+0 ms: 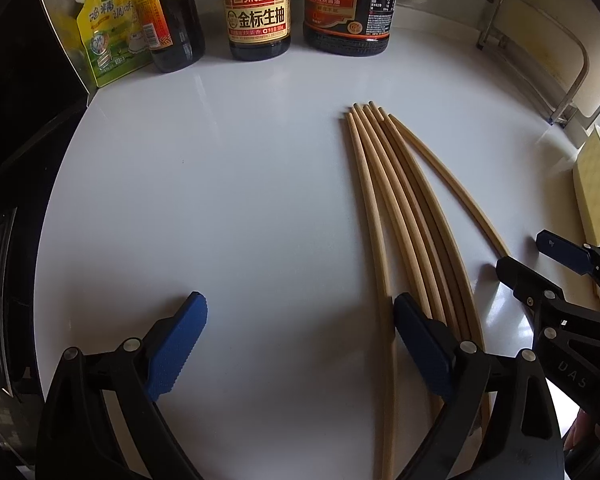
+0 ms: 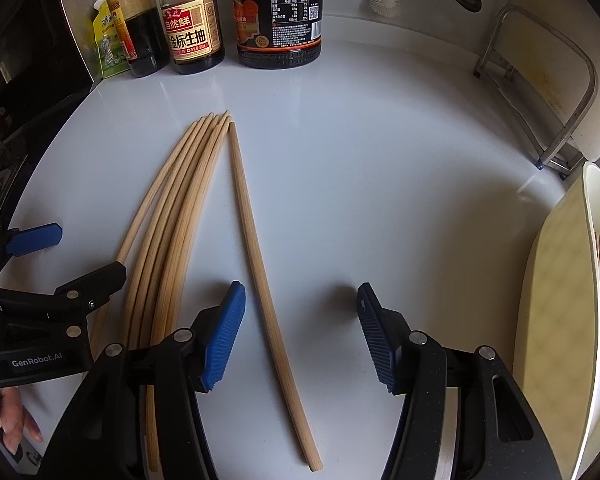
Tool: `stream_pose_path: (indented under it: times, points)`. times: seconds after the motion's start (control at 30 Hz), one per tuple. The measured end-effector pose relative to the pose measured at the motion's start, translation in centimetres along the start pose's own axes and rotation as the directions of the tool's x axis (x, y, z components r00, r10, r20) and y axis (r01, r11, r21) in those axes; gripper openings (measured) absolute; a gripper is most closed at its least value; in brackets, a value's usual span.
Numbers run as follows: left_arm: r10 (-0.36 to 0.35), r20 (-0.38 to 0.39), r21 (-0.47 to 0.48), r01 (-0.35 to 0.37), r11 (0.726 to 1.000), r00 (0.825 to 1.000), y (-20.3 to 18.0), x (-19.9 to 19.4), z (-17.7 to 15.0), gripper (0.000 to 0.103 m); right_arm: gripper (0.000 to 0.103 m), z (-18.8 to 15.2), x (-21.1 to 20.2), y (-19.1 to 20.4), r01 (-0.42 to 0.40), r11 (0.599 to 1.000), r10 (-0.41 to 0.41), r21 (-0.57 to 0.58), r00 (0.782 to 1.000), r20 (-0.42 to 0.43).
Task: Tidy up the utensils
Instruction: 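Close the left gripper on another chopstick while the right gripper grasps one too, then carry the chopstick in the left gripper over the basin while the right gripper carries its own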
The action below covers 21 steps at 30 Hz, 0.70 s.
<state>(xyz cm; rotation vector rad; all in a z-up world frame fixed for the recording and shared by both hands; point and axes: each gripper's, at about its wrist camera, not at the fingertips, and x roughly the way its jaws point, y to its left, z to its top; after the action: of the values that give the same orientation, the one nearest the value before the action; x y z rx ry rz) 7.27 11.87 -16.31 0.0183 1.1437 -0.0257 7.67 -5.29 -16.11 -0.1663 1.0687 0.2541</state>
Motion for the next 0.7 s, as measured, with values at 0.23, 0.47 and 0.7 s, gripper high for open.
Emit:
stream_pose_path:
  times: [0.23,0.47,0.7]
  points:
    - [-0.033,0.028,0.057,0.031,0.998,0.999,-1.4,-0.8,0.1,0.039,0.037,0.1,-0.2,1.1,-0.024,0.999,0.024,-0.046,1.000,-0.005]
    - [-0.066,0.020,0.073,0.064,0.995,0.998,-1.8,-1.1,-0.1,0.007,0.007,0.1,-0.3,1.8,-0.013,0.998,0.012,-0.060,1.000,-0.013]
    - [-0.084,-0.017,0.070,0.085,0.994,0.996,-1.2,-1.4,-0.1,0.007,0.006,-0.5,-1.3,0.3,-0.069,0.995,0.070,0.071,0.997,-0.020]
